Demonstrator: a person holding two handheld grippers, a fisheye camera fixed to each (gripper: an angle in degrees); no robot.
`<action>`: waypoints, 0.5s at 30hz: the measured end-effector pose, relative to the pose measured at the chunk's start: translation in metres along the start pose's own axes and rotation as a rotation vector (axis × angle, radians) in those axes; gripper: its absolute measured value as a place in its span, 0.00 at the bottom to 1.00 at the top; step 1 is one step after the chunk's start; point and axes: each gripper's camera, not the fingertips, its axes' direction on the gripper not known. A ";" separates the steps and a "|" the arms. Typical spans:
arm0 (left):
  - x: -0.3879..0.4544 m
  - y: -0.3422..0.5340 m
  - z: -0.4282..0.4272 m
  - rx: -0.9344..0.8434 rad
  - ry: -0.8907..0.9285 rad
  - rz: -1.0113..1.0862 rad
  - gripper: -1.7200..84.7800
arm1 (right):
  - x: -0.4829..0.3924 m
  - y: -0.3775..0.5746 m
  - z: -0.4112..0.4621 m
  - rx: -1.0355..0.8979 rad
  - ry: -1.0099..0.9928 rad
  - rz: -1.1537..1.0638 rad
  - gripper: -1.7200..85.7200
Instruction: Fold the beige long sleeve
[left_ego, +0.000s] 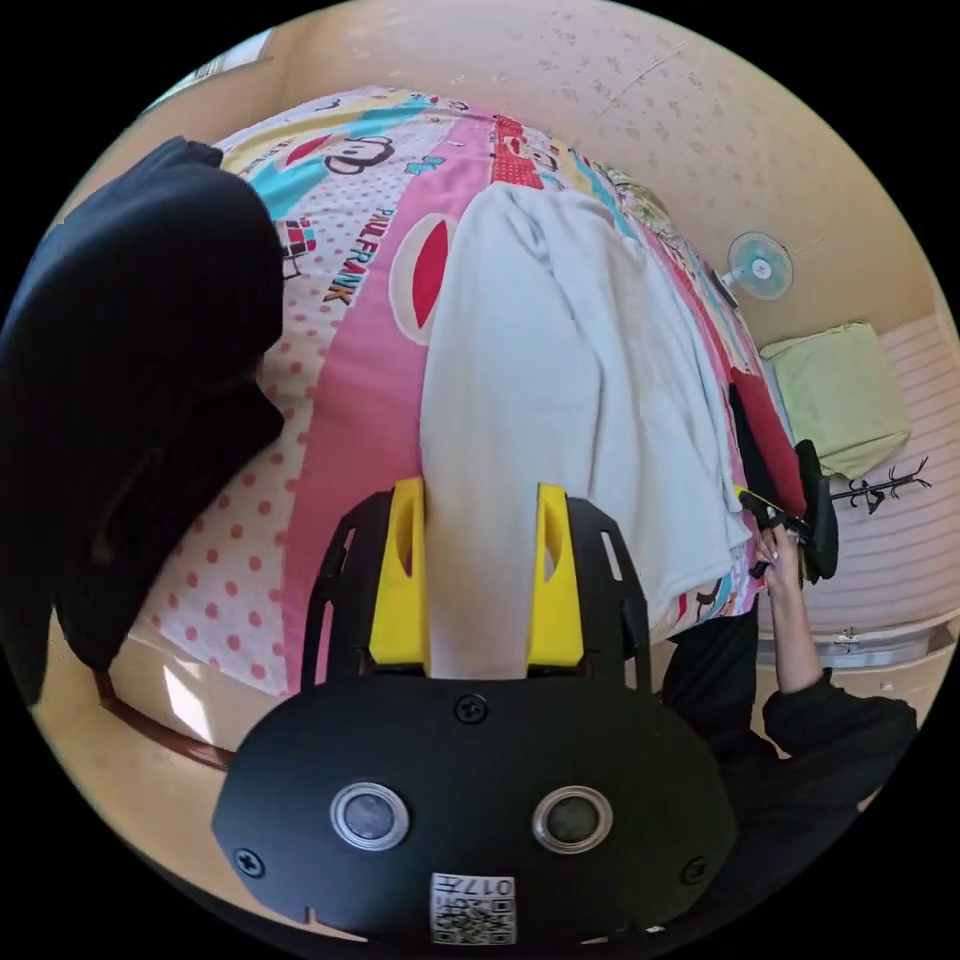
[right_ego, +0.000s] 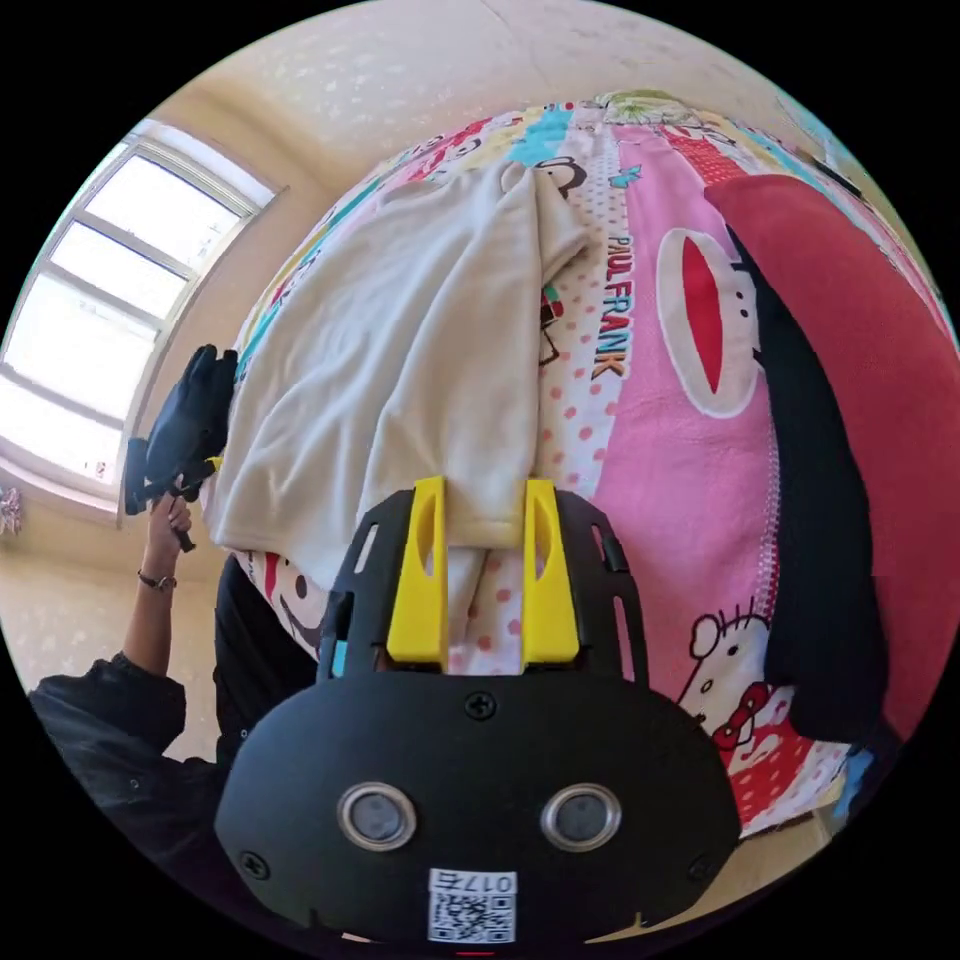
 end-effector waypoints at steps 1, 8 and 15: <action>-0.004 0.003 0.001 -0.008 -0.016 -0.002 0.14 | 0.001 0.003 -0.003 -0.003 -0.014 -0.010 0.09; -0.059 -0.046 -0.104 -0.051 -0.156 0.066 0.07 | 0.030 -0.005 -0.196 0.221 0.501 0.009 0.08; -0.109 0.074 -0.154 0.306 0.041 -0.168 0.14 | 0.091 0.120 -0.205 0.425 0.220 0.183 0.15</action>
